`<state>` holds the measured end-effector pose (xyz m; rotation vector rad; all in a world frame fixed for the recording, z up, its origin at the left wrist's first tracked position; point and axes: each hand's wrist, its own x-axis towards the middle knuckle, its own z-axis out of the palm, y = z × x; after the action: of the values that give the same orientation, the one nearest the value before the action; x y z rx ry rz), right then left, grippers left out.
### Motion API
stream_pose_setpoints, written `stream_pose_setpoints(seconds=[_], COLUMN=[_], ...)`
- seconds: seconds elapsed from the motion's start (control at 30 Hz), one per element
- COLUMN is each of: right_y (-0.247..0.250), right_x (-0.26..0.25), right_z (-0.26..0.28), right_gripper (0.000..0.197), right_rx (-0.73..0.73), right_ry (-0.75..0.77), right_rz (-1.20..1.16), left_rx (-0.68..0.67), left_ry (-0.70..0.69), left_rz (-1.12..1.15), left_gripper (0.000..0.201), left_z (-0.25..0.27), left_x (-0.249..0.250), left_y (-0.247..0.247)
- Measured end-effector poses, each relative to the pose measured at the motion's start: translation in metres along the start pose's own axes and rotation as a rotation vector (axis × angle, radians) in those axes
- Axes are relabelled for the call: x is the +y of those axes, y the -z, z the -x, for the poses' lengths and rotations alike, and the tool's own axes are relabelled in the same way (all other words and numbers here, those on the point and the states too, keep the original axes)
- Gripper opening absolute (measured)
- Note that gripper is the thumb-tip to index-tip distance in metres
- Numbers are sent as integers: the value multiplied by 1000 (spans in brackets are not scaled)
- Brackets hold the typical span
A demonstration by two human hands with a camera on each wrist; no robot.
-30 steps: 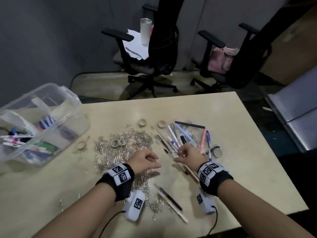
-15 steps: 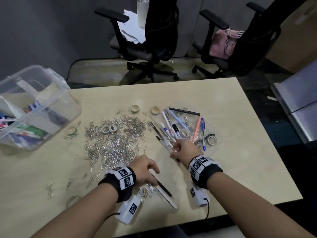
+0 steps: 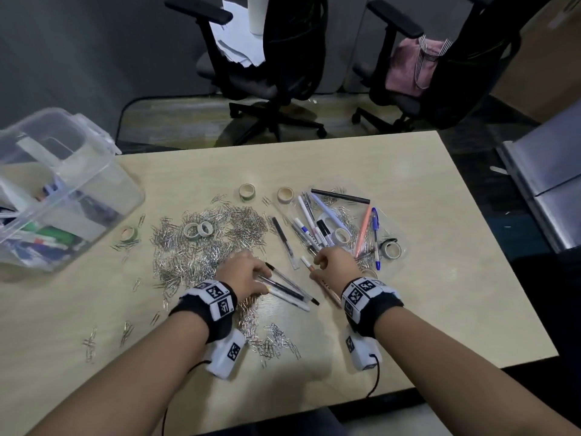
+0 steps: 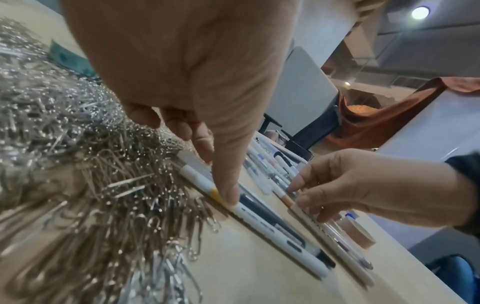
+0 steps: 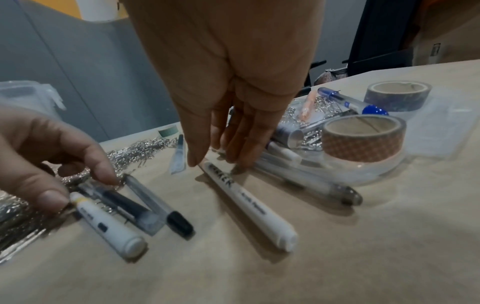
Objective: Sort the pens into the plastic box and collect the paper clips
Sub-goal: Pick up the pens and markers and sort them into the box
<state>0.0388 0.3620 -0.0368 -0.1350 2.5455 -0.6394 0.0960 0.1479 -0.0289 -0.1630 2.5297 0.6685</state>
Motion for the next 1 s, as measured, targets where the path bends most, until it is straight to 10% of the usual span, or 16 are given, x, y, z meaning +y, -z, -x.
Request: stream_pose_setpoints(seconds=[0.6,0.8,1.0], right_y=[22,25,11], right_x=[-6,-24,-50], right_z=[-5,-9,-24], right_gripper=[18,31,59], right_rx=[-109,-152,-161], right_ry=[-71,-107,19], right_rz=[-121,-309,55], left_rx=[-61,-12,55], left_ry=[-43,39,124], left_rz=[-202,0,350], left_gripper=[21,24,26], left_z=[-23,-12,-3], left_x=[12,0,-20], left_y=[13,58,79])
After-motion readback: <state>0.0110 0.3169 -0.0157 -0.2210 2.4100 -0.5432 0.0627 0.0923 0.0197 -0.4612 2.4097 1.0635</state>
